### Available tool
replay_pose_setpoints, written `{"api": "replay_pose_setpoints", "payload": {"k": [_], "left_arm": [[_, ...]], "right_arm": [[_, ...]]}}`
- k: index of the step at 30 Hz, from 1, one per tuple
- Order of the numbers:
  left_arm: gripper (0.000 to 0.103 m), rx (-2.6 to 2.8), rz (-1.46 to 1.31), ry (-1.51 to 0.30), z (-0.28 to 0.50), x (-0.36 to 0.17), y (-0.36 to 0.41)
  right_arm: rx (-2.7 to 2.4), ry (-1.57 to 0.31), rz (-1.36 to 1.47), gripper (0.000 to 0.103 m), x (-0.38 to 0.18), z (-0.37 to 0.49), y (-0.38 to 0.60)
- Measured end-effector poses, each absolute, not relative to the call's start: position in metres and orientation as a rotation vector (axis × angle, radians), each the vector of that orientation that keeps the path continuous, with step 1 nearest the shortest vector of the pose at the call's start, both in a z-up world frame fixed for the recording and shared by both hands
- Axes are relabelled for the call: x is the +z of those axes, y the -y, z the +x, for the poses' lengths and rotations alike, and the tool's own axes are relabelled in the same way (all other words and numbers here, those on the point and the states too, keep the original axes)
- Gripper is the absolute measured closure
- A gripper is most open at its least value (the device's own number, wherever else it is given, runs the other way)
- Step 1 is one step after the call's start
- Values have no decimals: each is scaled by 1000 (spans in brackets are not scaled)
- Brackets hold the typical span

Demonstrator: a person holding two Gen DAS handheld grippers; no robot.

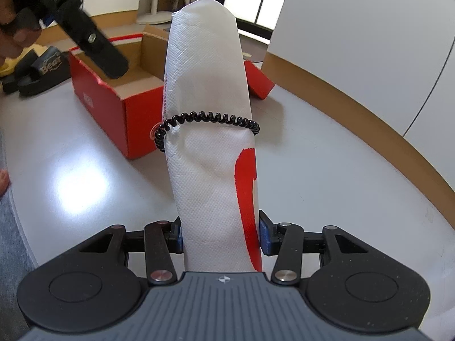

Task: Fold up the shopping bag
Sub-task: 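Carry the banded white bag with the right gripper toward the red shoebox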

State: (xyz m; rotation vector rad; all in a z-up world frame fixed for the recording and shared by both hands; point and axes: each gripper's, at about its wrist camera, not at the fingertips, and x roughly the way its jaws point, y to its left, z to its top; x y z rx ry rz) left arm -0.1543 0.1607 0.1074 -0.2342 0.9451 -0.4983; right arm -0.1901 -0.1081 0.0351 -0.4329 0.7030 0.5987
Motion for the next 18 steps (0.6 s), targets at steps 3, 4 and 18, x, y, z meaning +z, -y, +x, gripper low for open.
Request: {"api": "replay_pose_setpoints", "payload": {"k": [3, 4, 18], "left_arm": [[35, -461, -274, -940, -151, 106, -168], [35, -447, -283, -942, -151, 106, -170], [35, -340, -318, -924, -146, 108, -191]], "right_arm": [[585, -698, -415, 53, 37, -180, 100], [577, -696, -407, 53, 39, -177, 100], [563, -631, -407, 53, 100, -162, 96]]}}
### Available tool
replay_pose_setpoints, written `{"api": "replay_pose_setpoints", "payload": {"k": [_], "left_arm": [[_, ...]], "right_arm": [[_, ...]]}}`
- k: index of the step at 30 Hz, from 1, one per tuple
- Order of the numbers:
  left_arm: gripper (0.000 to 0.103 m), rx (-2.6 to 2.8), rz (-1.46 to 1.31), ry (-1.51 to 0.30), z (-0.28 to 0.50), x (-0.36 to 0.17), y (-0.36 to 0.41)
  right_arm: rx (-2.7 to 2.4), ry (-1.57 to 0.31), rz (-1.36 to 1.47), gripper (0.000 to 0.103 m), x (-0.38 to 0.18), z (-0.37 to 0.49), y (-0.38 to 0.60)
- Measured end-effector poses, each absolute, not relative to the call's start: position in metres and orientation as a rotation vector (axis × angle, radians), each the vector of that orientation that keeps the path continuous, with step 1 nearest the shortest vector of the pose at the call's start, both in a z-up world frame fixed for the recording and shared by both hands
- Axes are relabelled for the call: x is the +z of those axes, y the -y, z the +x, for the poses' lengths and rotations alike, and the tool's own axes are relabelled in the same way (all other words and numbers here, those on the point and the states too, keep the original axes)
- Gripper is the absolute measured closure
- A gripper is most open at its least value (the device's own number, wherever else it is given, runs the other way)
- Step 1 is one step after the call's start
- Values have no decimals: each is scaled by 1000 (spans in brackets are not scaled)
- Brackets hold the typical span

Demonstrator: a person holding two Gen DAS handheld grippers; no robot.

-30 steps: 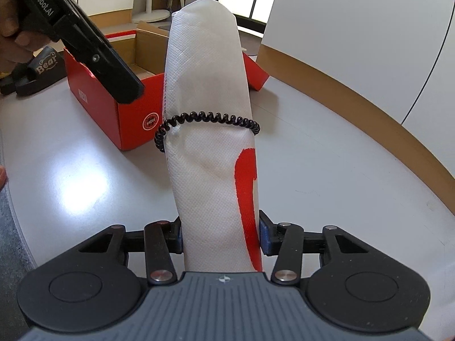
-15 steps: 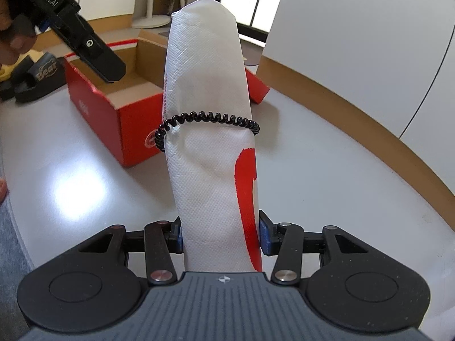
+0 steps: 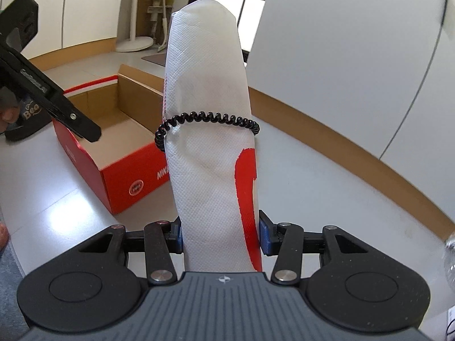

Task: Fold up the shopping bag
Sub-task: 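Carry the banded white bag with the right gripper toward the red shoebox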

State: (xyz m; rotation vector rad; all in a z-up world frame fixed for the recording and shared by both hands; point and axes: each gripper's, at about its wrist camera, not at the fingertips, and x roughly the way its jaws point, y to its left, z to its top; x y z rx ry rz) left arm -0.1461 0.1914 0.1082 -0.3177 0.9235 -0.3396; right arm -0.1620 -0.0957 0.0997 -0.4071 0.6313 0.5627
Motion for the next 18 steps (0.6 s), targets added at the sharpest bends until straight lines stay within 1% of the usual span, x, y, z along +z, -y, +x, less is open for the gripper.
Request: {"api": "replay_pose_setpoints", "payload": {"k": [12, 14, 18], "left_arm": [[34, -255, -311, -876, -144, 124, -207], [30, -231, -280, -882, -143, 127, -208], [28, -212, -268, -883, -147, 130, -218]], "right_arm": [[582, -607, -463, 53, 145, -144, 73], [587, -598, -470, 53, 156, -139, 68], [606, -579, -488, 53, 171, -138, 57]]}}
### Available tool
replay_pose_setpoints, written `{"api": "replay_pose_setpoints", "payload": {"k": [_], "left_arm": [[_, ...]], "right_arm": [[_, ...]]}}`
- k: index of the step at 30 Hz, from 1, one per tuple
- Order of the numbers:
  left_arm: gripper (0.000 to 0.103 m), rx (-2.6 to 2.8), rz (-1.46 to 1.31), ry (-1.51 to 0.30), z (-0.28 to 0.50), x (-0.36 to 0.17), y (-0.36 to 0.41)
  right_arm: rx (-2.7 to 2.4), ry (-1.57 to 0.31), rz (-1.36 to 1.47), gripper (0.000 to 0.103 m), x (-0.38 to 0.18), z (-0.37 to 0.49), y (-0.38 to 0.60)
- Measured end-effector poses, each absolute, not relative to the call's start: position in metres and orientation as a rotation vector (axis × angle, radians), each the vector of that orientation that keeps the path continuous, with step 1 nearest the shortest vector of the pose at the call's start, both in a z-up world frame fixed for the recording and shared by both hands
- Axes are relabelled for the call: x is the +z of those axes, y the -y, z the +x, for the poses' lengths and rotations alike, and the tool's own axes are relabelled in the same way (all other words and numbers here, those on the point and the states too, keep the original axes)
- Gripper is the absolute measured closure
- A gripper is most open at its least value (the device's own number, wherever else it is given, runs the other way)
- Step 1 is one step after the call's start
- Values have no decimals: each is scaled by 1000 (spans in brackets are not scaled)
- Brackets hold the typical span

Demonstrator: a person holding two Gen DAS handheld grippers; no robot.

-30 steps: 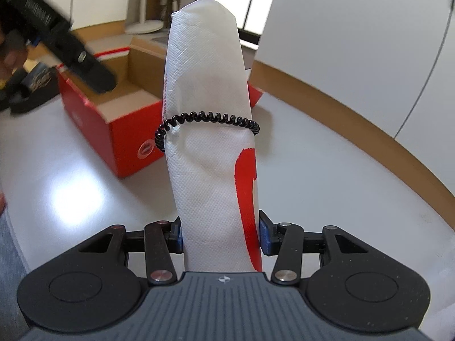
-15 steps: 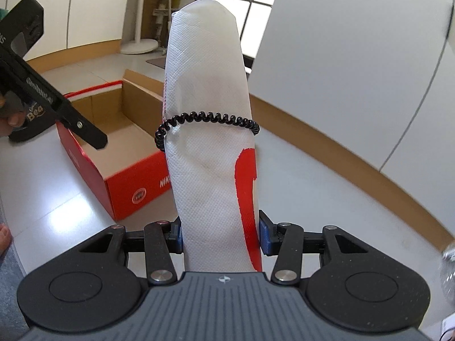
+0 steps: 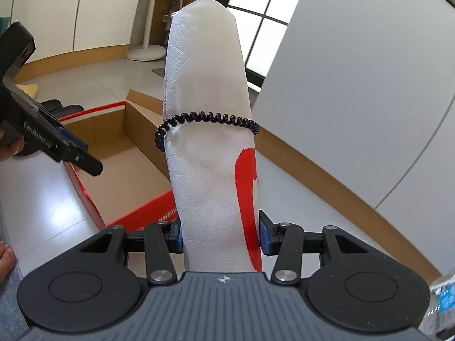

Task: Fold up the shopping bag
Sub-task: 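Carry the banded white bag with the right gripper toward the red shoebox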

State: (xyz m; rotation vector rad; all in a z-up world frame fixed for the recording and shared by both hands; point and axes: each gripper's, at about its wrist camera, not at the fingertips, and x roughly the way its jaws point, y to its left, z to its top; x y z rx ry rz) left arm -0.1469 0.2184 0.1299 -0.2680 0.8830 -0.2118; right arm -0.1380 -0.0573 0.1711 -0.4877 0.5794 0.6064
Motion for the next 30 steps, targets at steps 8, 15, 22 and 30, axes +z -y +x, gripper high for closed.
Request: {"api": "replay_pose_setpoints", "payload": {"k": [8, 15, 22, 30], "left_arm": [[12, -138, -245, -857, -151, 136, -239], [7, -61, -173, -824, -154, 135, -262], [7, 12, -149, -806, -150, 132, -283], [7, 107, -221, -841, -156, 125, -299]], "right_arm": [[648, -553, -563, 53, 203, -135, 41], [750, -546, -675, 53, 215, -124, 0], [802, -559, -606, 53, 217, -99, -38], [907, -447, -653, 53, 236, -79, -66]]}}
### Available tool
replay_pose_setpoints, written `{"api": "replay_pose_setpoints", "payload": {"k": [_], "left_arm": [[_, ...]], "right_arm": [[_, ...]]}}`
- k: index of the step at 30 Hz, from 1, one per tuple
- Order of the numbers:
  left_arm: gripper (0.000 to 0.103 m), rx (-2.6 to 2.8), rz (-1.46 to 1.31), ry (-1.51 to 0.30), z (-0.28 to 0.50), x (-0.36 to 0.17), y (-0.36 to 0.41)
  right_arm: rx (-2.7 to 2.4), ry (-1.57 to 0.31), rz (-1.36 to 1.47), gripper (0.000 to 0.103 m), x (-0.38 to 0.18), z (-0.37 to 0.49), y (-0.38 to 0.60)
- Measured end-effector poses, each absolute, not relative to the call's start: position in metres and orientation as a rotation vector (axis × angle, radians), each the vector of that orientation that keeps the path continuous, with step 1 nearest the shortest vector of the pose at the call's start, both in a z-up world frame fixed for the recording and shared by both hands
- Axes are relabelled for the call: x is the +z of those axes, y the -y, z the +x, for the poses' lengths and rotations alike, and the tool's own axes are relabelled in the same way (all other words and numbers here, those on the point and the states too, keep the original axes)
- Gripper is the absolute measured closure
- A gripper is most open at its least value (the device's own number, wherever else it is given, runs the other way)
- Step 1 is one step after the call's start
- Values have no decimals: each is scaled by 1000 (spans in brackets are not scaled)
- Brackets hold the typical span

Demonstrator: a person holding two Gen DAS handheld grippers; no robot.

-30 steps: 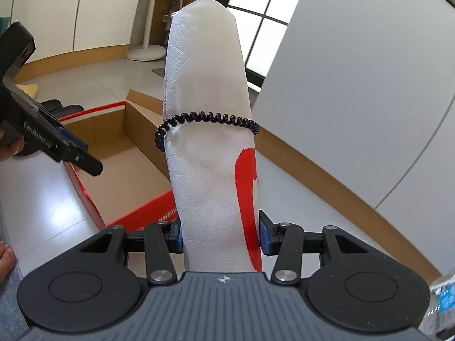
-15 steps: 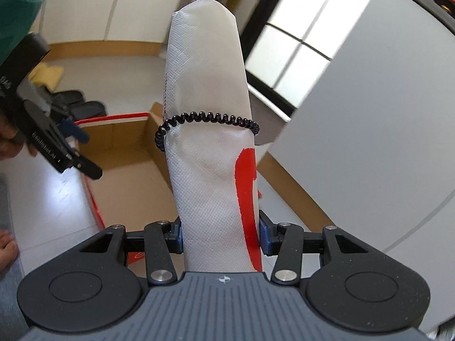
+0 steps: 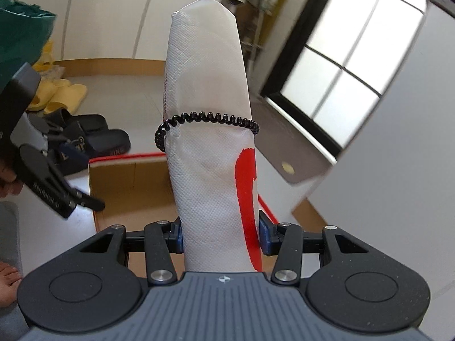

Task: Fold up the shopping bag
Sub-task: 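Carry the banded white bag with the right gripper toward the red shoebox, then lower the bag into the shoebox and open the right gripper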

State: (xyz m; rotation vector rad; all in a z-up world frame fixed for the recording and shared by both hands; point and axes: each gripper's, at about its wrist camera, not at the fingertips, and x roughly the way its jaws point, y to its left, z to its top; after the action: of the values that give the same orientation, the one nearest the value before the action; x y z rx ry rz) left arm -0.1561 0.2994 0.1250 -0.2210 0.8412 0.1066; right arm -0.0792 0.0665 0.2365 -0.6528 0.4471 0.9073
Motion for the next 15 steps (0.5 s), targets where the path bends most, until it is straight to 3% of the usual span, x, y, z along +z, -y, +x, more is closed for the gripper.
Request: {"api": "replay_pose_setpoints", "payload": {"k": [4, 15], "left_arm": [[7, 124, -219, -837, -158, 124, -305], [7, 165, -189, -896, -163, 109, -318]], "right_arm": [[936, -434, -649, 53, 226, -60, -98], [1071, -527, -808, 53, 121, -38, -157]]}}
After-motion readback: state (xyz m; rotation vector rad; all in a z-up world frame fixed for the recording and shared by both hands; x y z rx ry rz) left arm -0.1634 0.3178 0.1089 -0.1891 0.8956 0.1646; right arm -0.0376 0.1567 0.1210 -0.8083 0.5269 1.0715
